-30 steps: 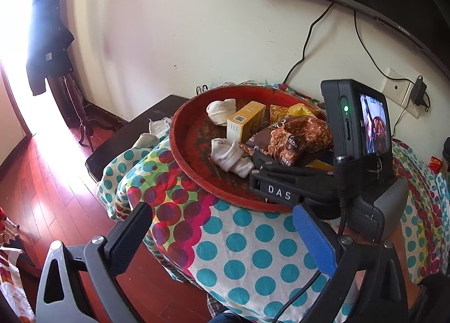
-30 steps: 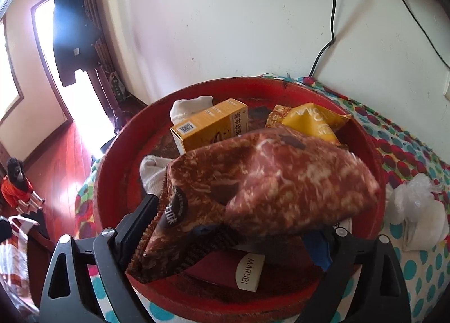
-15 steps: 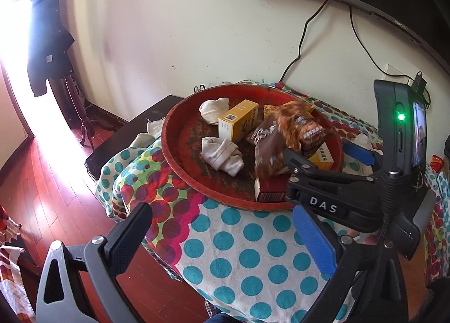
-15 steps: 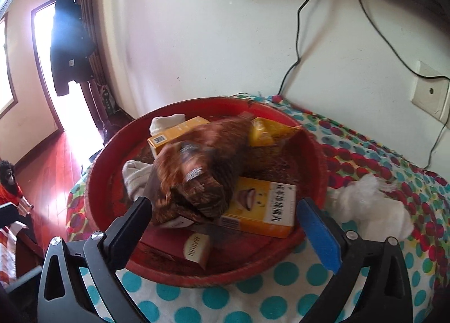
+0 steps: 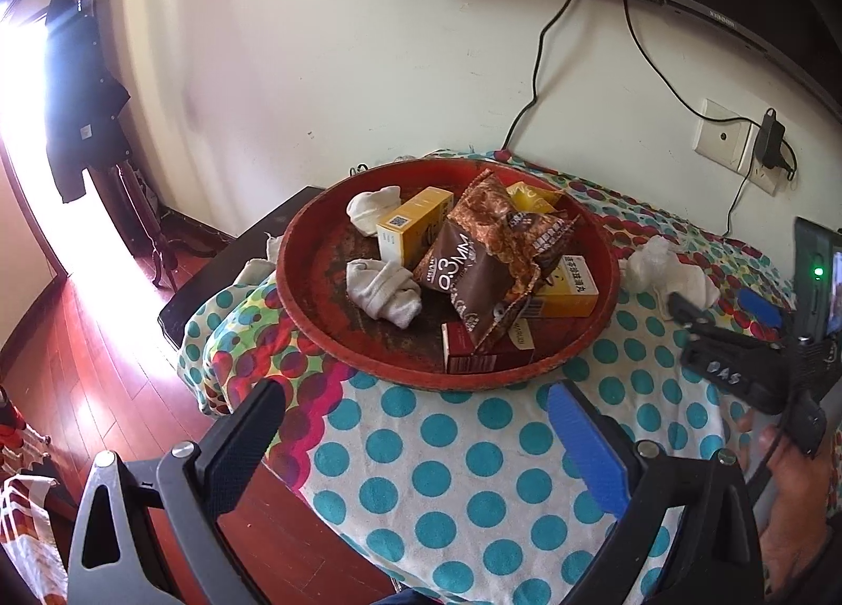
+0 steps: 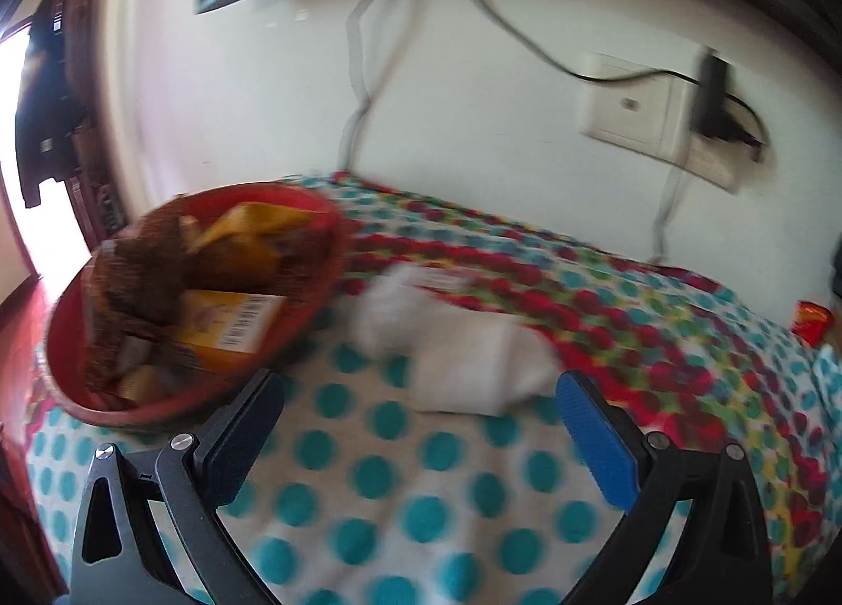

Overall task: Organize objects
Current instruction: 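Move the left gripper to the clear plastic bag and grasp it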

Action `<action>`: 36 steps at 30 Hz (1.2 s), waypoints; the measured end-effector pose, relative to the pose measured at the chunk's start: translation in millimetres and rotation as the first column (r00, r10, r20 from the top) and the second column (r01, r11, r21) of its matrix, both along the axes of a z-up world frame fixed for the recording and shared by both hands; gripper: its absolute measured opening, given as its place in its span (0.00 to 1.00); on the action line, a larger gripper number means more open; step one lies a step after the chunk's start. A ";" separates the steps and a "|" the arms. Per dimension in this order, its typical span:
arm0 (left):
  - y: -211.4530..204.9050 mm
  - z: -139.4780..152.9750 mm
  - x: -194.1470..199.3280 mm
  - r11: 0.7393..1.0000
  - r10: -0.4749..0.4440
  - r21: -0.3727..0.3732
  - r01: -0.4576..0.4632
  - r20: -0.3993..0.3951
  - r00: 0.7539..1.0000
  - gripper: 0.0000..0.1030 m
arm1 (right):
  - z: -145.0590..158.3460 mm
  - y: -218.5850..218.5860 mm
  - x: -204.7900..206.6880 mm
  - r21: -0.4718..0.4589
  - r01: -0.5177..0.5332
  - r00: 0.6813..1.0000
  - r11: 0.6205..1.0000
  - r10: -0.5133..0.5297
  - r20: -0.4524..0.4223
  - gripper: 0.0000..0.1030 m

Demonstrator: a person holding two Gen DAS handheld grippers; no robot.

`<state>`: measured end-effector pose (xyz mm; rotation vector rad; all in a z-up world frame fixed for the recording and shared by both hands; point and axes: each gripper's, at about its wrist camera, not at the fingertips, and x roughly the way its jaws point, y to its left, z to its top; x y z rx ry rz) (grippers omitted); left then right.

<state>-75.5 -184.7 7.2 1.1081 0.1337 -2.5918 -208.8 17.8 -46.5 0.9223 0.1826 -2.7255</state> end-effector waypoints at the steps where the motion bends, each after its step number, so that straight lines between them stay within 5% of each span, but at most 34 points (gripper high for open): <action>1: 4.2 -1.6 -2.5 1.000 -0.006 -0.003 0.006 0.002 1.000 0.99 | -2.0 16.4 -4.1 0.017 0.057 0.998 0.998 -0.057 0.007 1.00; 10: 61.1 -27.0 -29.0 0.989 -0.146 0.037 0.146 -0.001 0.989 0.99 | -15.4 124.3 -27.4 -0.055 0.372 0.924 0.927 -0.364 0.115 1.00; 15: 86.8 -42.0 -56.8 0.940 -0.288 0.182 0.289 -0.034 0.957 0.99 | -22.9 134.5 -30.3 -0.058 0.410 0.903 0.910 -0.396 0.168 1.00; 24: 140.5 -20.2 -136.9 0.925 -0.354 0.115 0.362 -0.084 0.932 0.99 | -22.9 123.7 -32.0 -0.007 0.380 0.916 0.925 -0.375 0.138 1.00; 33: 167.1 -51.1 -158.1 0.885 -0.407 0.215 0.413 -0.073 0.911 0.98 | -26.3 163.2 -27.6 -0.172 0.480 0.871 0.860 -0.446 0.204 1.00; 36: 165.8 -56.3 -160.0 0.906 -0.377 0.183 0.381 -0.057 0.925 0.98 | -30.1 166.3 -30.7 -0.189 0.478 0.870 0.858 -0.434 0.233 1.00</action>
